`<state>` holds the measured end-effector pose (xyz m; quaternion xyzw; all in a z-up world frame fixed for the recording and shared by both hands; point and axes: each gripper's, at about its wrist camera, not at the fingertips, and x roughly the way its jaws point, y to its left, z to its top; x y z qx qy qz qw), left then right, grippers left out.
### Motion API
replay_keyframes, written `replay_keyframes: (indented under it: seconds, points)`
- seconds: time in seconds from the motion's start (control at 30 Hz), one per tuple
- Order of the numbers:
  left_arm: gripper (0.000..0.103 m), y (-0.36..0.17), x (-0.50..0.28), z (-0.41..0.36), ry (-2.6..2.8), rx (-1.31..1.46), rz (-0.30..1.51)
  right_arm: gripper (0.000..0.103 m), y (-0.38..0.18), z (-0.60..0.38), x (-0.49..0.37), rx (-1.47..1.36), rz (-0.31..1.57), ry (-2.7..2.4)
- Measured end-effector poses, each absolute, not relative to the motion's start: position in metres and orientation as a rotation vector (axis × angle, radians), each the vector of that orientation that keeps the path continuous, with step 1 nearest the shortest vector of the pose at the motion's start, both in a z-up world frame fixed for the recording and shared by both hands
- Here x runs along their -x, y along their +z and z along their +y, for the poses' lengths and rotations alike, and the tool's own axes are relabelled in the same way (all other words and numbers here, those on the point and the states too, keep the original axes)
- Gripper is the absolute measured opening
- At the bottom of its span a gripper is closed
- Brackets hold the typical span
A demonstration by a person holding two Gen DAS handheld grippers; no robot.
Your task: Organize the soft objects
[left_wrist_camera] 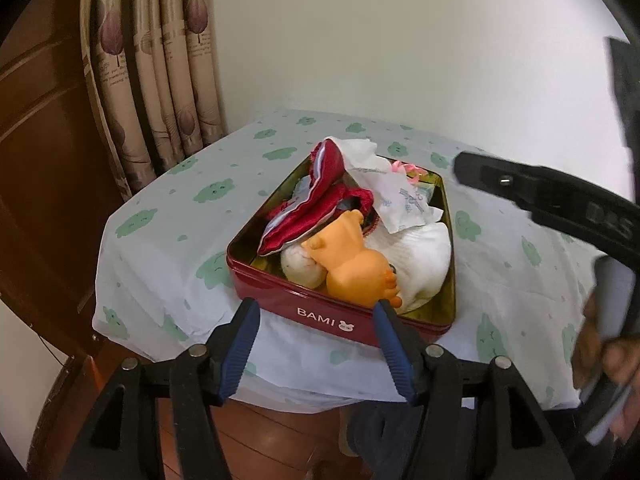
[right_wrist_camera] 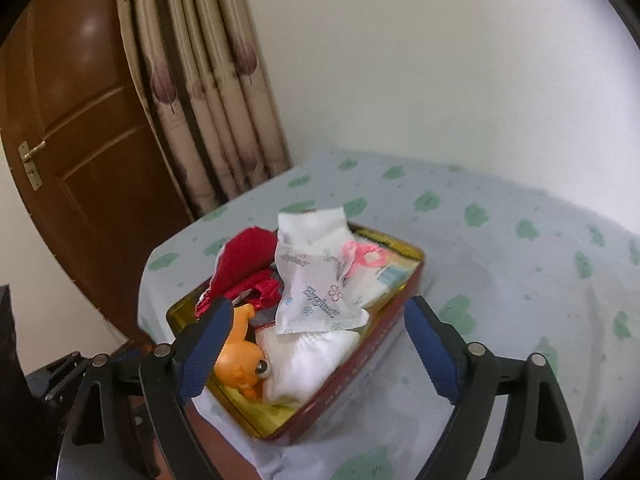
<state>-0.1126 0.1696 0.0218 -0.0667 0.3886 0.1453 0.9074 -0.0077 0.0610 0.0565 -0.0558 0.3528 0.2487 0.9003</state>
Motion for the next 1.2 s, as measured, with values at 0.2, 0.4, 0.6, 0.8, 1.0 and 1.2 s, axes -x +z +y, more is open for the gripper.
replay_keyframes:
  seconds: [0.2,0.4,0.6,0.8,1.0,1.2]
  points:
    - [0.061,0.044,0.124,0.159,0.282,0.021,0.706,0.102,0.086,0.058,0.067,0.149,0.485,0.363]
    - [0.061,0.06,0.138,0.175,0.237,0.101,0.619,0.102,0.104,0.062,0.098,0.225,0.391,0.278]
    - [0.061,0.07,0.149,0.184,0.301,0.099,0.552,0.102,0.116,0.065,0.114,0.221,0.37,0.272]
    - [0.061,0.073,0.152,0.177,0.294,0.075,0.53,0.102,0.121,0.065,0.12,0.208,0.381,0.283]
    - [0.061,0.075,0.155,0.171,0.263,0.069,0.512,0.103,0.117,0.049,0.114,0.138,0.438,0.239]
    - [0.061,0.078,0.157,0.169,0.248,0.073,0.493,0.102,0.106,0.055,0.121,0.178,0.416,0.211]
